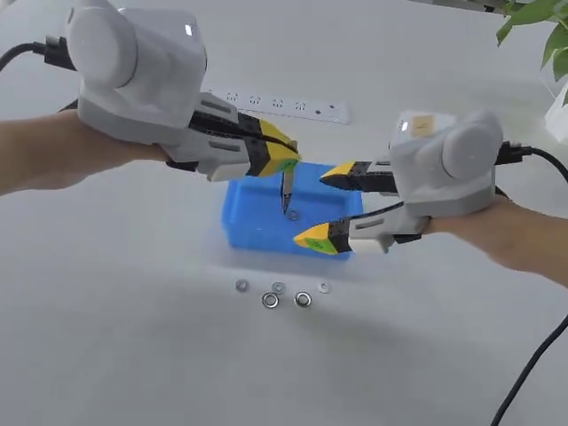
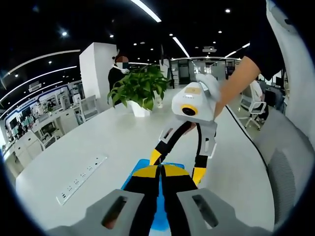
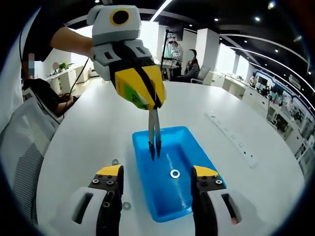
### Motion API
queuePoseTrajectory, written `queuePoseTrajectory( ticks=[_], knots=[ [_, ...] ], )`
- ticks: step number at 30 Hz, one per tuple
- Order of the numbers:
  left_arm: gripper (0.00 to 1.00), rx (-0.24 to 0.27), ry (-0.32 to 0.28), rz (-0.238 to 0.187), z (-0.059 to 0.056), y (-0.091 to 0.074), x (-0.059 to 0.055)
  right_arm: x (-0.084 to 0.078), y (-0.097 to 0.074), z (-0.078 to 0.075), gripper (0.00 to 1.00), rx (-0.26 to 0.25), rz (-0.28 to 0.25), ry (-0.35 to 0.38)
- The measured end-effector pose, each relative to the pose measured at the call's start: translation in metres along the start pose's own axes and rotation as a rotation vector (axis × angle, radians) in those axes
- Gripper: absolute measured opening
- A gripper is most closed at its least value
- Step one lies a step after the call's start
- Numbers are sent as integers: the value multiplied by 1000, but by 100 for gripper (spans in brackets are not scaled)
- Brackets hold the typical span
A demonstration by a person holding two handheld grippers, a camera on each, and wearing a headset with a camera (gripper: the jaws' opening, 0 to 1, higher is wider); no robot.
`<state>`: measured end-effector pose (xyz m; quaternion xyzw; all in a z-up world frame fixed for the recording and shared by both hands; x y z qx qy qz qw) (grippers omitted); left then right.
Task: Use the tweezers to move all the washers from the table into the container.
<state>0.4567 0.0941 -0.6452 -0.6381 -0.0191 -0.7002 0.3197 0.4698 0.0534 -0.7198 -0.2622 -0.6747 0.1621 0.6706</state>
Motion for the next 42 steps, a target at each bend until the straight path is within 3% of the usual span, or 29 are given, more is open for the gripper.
queuePoseTrajectory(
  ticks=[4,8,14,18,24,27,30,33,36,39,42],
  knots=[
    [5,-22,3,5,-9,-2,2,-2,-9,6,66,-16,-9,8],
    [5,-11,10,-6,-12,-8,9,-7,-17,11,78,-47,-22,21],
    [5,11,9,-22,-14,-18,18,-14,-28,25,83,-57,-32,56],
    [5,7,7,-29,-23,-23,18,-19,-38,34,88,-62,-37,90],
    [5,-39,14,-28,-47,-24,14,-28,-55,48,100,-82,-45,121],
    [5,-46,-5,-37,-58,-23,11,-33,-63,57,100,-76,-51,136],
    [5,-45,-26,-32,-66,-22,5,-46,-68,64,100,-71,-5,98],
    [5,-55,-23,-14,-75,-21,-3,-53,-71,68,100,-59,-2,128],
    [5,-44,-45,-25,-80,-22,-7,-59,-73,73,100,-58,3,133],
    [5,-37,-8,-24,-85,-22,-11,-65,-73,80,100,-42,12,152],
    [5,-36,-20,-22,-87,-22,-15,-69,-72,85,100,-29,18,148]
  ],
)
Point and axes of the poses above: the centre of the closed fingertips' face, and the gripper's own axes: y roughly forward along the fingers, z roughly to its left, x roughly out of its top, the point moved 2 cm from there along -y, roughly backward along the fingers, and after that the axes turned 3 degrees about y, right-handed, at the moved point
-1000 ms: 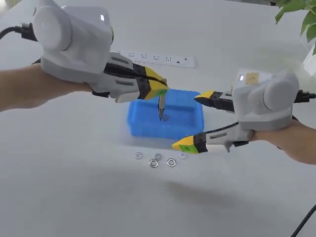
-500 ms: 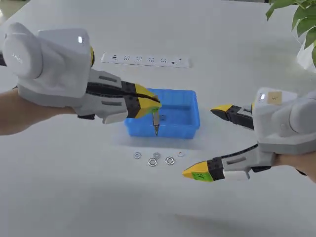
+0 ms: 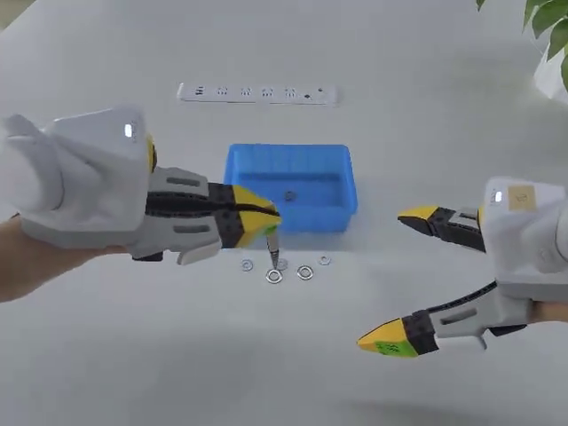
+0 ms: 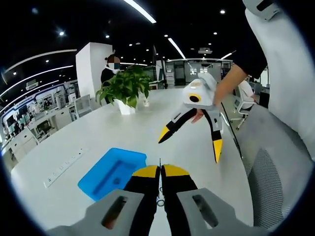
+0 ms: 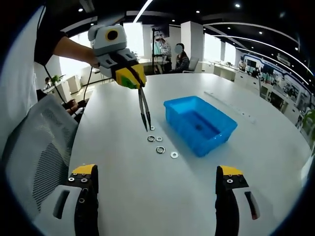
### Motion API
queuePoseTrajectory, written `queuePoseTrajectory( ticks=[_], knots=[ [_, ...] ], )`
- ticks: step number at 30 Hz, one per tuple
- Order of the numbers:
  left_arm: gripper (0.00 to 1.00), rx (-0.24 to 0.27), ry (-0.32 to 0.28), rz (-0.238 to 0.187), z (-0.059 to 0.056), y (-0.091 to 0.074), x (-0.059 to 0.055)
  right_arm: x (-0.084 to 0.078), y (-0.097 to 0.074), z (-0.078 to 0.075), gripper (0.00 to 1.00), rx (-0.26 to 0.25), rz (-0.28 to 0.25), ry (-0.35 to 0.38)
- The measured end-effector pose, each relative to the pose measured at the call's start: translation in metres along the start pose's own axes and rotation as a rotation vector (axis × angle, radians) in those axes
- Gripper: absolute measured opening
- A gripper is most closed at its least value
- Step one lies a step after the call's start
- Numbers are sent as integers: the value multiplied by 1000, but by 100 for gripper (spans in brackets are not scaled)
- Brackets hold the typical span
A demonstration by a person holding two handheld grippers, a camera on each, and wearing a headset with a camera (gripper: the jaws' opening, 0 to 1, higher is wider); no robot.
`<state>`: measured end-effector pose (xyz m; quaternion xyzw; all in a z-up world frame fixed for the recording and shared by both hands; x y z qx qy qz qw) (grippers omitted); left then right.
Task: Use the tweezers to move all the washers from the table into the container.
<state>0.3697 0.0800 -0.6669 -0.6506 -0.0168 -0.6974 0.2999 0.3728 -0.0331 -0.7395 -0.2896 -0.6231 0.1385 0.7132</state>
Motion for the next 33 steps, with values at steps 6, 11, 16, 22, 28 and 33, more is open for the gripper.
queuePoseTrajectory(
  ticks=[6,11,16,22,28,33],
  knots=[
    [5,-12,14,-5,-4,4,-4,-12,6,7,100,29,43,-22],
    [5,-24,7,4,-7,8,-11,-15,8,5,100,33,38,-4],
    [5,-32,8,12,-9,10,-15,-17,8,3,100,28,30,24],
    [5,-18,0,19,-7,8,-19,-18,9,4,99,18,26,37],
    [5,-24,17,30,-8,9,-24,-20,12,8,97,23,32,36],
    [5,-14,25,27,-5,8,-23,-20,13,9,97,32,31,39]
  ],
)
Point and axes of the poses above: the centre of the closed fingertips' face, and the gripper's own axes: y roughly forward along the fingers, z roughly to its left, x roughly out of its top, the point moved 2 cm from there along -y, roughly backward along the fingers, and after that the axes turned 3 degrees about y, right-handed, at the moved point
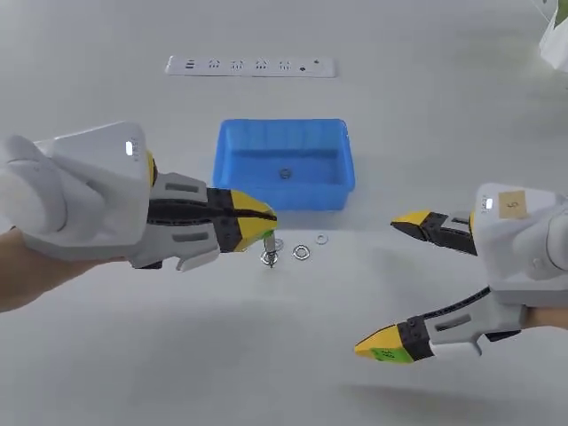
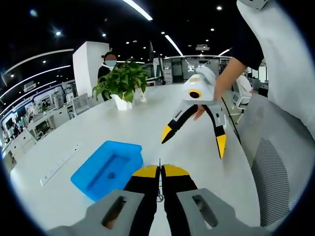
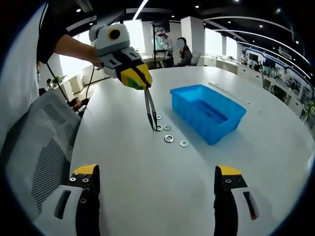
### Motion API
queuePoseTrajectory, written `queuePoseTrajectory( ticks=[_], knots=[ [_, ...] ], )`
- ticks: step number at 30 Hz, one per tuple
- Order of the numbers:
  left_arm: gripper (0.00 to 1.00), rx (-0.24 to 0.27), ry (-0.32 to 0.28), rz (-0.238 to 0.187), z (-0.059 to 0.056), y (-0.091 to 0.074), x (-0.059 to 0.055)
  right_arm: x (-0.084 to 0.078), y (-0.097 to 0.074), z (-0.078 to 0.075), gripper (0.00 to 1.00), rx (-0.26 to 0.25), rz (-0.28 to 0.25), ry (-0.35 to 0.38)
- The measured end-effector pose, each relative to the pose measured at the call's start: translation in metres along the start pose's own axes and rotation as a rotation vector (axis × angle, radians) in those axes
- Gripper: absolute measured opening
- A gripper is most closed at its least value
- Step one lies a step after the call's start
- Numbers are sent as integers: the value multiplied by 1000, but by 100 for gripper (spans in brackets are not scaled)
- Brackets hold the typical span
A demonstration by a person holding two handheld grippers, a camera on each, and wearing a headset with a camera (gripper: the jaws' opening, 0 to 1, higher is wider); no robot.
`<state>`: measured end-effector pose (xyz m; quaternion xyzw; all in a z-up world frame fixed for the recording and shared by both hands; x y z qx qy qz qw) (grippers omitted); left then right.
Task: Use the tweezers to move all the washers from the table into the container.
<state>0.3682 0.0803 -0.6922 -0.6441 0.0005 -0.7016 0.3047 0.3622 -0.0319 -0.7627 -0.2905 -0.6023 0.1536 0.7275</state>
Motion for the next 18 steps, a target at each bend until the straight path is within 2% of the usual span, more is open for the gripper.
queuePoseTrajectory(
  ticks=[6,8,14,18],
  knots=[
    [5,-4,21,6,-2,-2,-1,1,1,0,97,4,-5,11],
    [5,-10,2,1,-3,-2,-1,0,2,1,97,6,-3,14],
    [5,-14,-6,-3,-3,1,0,-1,6,5,97,21,0,10],
    [5,-28,-30,-11,-4,2,0,8,13,5,96,39,-9,-8]
  ],
)
Point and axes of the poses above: the centre of the closed fingertips' face, and the gripper's own axes: y roughly forward along the fingers, z roughly to its left, x roughly out of its top, the point moved 2 cm from there along -y, roughly backward along the fingers, and after that the axes turned 3 degrees about y, right-handed, at the moved point
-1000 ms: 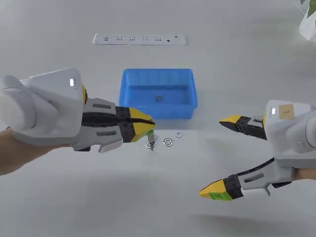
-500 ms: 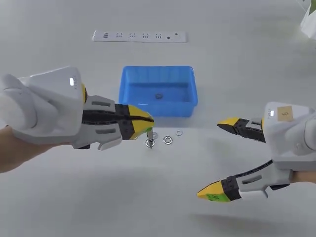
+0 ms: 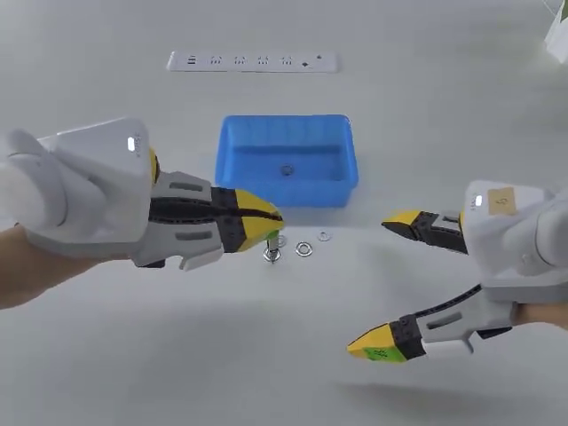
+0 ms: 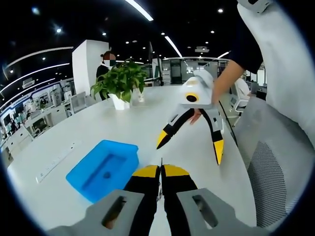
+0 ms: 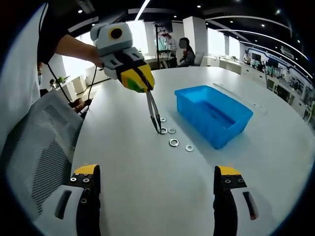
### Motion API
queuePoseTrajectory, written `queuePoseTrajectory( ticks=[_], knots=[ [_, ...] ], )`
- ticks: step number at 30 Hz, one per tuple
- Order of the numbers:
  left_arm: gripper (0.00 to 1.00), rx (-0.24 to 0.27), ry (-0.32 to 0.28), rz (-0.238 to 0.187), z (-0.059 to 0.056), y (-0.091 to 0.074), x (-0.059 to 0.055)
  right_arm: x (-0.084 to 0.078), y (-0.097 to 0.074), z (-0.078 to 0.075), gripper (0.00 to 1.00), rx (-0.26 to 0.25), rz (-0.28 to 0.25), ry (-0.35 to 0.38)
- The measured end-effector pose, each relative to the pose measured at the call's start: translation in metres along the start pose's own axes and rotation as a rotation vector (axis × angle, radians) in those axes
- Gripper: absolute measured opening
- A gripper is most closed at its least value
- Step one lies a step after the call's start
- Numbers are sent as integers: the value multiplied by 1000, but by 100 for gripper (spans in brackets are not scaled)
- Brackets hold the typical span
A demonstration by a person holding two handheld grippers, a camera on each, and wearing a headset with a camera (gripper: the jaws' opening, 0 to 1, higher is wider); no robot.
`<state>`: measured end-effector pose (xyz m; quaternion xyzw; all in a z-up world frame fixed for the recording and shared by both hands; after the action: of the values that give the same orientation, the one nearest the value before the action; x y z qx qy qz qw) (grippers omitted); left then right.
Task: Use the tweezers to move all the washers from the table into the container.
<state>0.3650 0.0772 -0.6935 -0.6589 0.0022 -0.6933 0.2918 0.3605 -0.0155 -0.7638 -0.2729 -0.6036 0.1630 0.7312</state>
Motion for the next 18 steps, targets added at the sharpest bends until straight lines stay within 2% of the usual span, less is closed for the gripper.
queuePoseTrajectory(
  ticks=[4,9,11,13,15,18],
  knots=[
    [5,-4,-22,2,3,-3,-1,14,11,1,93,28,-17,-25],
    [5,-11,-44,-3,2,-3,-2,35,33,7,87,84,-43,-53],
    [5,-16,-74,-15,2,-3,-2,39,41,10,84,105,-45,-63],
    [5,-11,-84,-20,4,-3,-3,44,49,12,78,122,-53,-86],
    [5,-11,-91,-21,5,-3,-3,51,56,16,68,146,-76,-118],
    [5,-22,-96,-21,4,-4,-4,52,66,20,65,174,-59,-141]
  ],
)
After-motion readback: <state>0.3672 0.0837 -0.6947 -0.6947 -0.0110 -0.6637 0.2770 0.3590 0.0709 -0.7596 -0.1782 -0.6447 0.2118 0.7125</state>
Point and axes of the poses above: the centre of the closed fingertips' face, and the gripper's own axes: y roughly forward along the fingers, z roughly to its left, x roughly out of its top, the point moved 2 cm from there along -y, roughly backward along the fingers, and after that the axes turned 3 degrees about y, right-handed, at the moved point
